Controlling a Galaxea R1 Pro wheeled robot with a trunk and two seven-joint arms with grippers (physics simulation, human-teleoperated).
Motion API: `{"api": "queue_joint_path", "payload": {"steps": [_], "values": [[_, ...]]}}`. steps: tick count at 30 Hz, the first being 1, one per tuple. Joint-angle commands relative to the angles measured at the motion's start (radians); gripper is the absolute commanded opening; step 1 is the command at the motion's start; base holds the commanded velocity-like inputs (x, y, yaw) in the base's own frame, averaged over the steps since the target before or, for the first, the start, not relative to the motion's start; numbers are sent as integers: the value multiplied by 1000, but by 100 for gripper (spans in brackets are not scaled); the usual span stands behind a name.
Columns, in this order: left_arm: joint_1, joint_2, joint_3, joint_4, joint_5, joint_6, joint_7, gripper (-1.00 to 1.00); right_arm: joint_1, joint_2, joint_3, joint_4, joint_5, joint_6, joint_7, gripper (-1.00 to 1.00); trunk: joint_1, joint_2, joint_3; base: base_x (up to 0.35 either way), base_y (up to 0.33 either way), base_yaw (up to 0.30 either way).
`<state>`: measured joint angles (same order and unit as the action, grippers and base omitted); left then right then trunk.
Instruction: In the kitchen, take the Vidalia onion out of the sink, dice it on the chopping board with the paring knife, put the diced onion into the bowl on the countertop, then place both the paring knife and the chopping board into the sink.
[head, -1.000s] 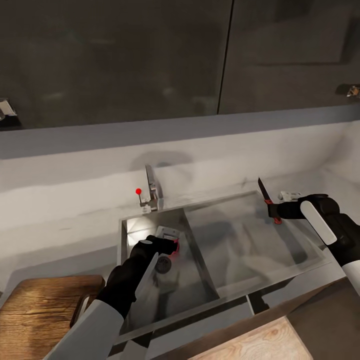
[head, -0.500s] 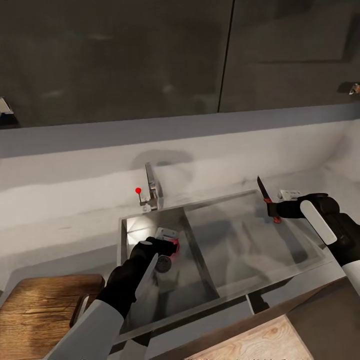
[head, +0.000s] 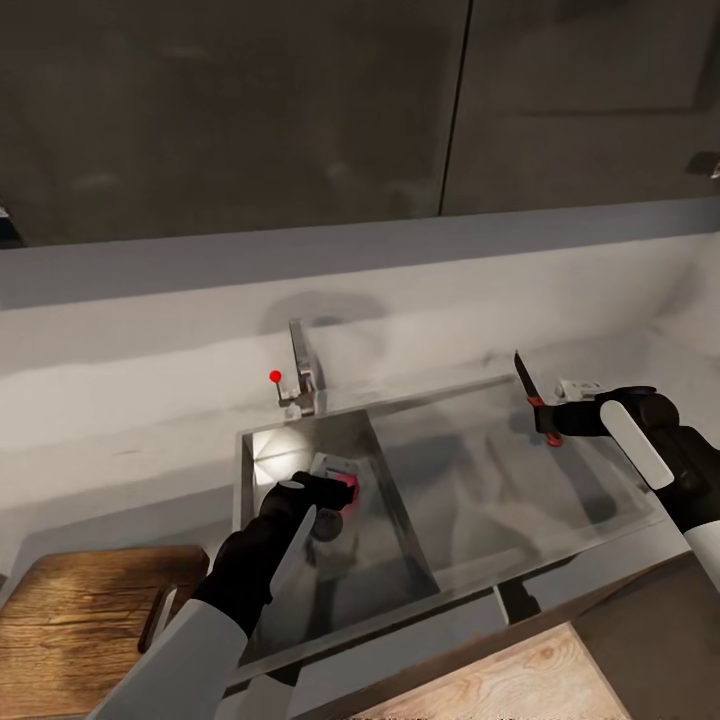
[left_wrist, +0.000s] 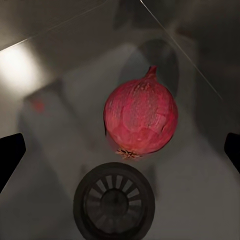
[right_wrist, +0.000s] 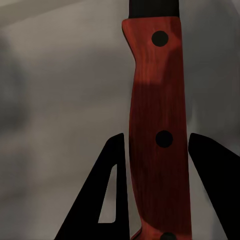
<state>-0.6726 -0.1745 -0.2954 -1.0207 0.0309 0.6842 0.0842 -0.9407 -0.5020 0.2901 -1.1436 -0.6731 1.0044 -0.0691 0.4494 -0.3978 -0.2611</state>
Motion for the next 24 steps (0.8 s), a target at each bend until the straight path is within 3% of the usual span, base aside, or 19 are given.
{"api": "queue_joint_path", "payload": {"steps": [1, 17, 24], "values": [[-1, 0, -2, -3, 3, 5, 7, 100, -1, -1, 3, -1, -8, 2, -7, -100, 1, -2, -3, 0, 0, 0], [-1, 0, -2, -13, 3, 5, 5, 100, -2, -1, 3, -3, -8, 3, -8, -100, 1, -2, -26, 0, 0, 0], [-1, 0, -2, -13, 3, 4, 5, 100, -2, -9, 8, -121, -8, 12, -8, -100, 1, -2, -29, 0, 0, 0]]}}
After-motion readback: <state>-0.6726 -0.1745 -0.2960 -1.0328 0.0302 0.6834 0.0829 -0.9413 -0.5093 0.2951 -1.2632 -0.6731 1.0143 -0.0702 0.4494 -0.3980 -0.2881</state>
